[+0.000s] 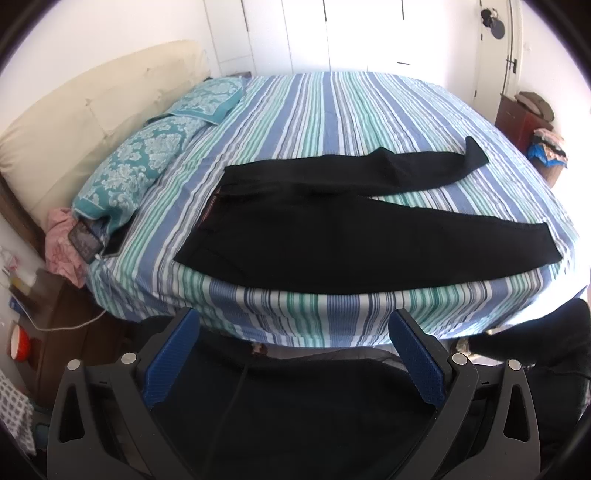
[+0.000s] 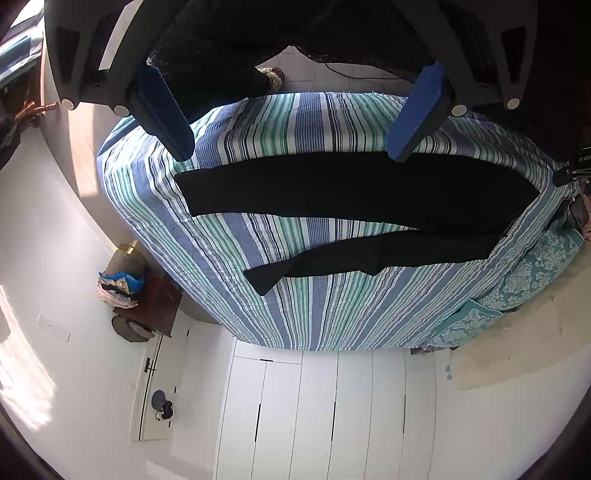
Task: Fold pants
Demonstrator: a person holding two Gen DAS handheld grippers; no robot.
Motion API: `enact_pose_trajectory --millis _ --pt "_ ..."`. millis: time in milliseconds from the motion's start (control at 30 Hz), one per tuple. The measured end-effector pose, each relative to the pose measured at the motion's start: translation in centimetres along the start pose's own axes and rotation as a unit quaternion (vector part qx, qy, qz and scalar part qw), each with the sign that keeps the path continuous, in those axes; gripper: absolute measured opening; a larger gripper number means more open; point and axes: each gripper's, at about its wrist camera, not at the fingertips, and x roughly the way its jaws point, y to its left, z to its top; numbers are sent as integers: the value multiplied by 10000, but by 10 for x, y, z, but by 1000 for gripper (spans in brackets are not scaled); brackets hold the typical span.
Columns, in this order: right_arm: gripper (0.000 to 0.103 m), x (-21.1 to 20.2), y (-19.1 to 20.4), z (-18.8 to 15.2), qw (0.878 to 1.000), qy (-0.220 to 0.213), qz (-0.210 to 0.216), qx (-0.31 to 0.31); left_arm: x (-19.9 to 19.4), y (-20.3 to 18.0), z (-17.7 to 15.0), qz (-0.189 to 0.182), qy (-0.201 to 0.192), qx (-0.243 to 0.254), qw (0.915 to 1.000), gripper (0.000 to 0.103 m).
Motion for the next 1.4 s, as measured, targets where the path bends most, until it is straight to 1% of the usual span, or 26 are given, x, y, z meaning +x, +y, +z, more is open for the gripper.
enact_pose_trajectory --millis 367,533,667,900,1400 --pt "103 1 1 -1 10000 3 11 -28 1 1 -1 48 -2 -3 10000 102" --pt "103 5 2 -1 9999 93 -56 -33 2 1 -1 53 0 -4 10000 102" --pt "103 5 1 0 10000 7 -65 -54 3 -2 -1 57 63 32 10000 102" --pt "103 9 2 -1 10000 68 -21 -36 6 -7 1 80 73 149 9998 102" --pt "103 6 4 0 9999 80 -24 -81 12 -9 1 131 135 151 9997 102"
